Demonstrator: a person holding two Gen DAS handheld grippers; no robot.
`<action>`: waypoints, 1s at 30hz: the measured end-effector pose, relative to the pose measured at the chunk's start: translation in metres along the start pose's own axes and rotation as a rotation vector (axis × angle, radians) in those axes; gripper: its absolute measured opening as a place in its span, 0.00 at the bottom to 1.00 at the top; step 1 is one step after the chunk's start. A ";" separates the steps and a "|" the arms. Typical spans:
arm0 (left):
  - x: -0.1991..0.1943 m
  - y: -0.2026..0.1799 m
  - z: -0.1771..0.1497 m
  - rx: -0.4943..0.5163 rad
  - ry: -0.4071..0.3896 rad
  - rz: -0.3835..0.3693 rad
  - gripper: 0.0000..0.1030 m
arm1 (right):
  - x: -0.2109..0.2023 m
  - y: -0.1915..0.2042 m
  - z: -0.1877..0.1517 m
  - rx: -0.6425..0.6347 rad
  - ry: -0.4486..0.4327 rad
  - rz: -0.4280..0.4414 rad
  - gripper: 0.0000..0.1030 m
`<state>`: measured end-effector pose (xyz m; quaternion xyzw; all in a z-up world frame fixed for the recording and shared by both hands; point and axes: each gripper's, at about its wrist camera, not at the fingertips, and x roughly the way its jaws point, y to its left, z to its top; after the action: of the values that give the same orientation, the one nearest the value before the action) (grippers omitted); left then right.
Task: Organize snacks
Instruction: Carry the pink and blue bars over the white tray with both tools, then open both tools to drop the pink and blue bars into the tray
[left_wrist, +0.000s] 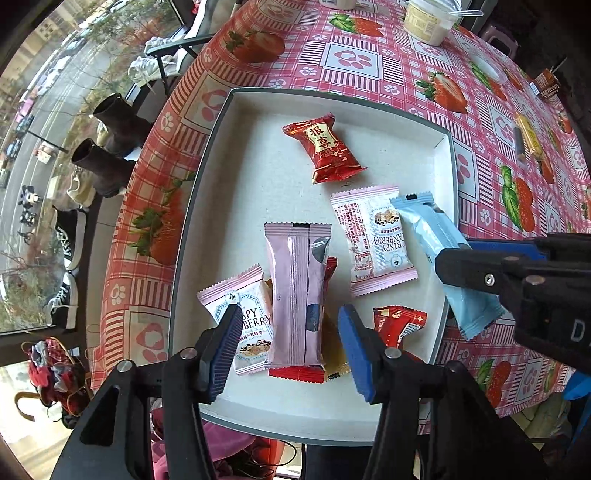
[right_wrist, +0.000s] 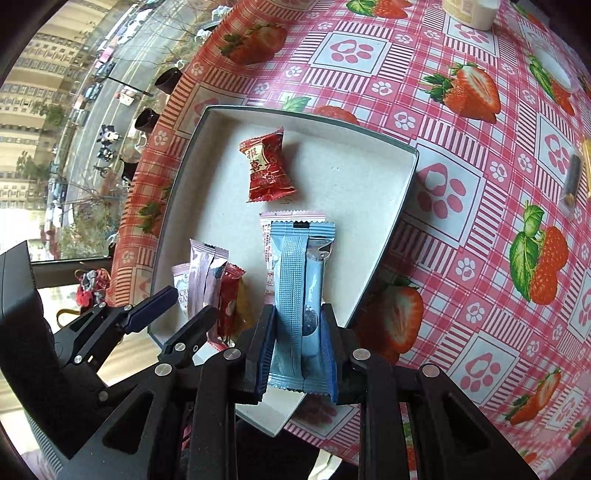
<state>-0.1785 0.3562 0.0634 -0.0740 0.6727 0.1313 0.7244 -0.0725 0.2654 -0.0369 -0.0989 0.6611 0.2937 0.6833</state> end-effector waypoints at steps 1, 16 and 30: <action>-0.001 0.004 0.000 -0.016 -0.009 0.005 0.71 | -0.003 -0.004 -0.010 -0.012 0.001 -0.007 0.24; -0.060 0.036 0.050 -0.311 -0.166 -0.286 0.76 | -0.038 -0.019 -0.047 -0.082 -0.153 -0.248 0.99; -0.115 -0.034 0.106 -0.293 -0.276 -0.502 0.77 | -0.056 -0.022 -0.083 -0.194 -0.197 -0.296 0.99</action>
<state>-0.0747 0.3431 0.1844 -0.3226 0.5029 0.0526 0.8001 -0.1285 0.1891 0.0025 -0.2313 0.5380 0.2608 0.7675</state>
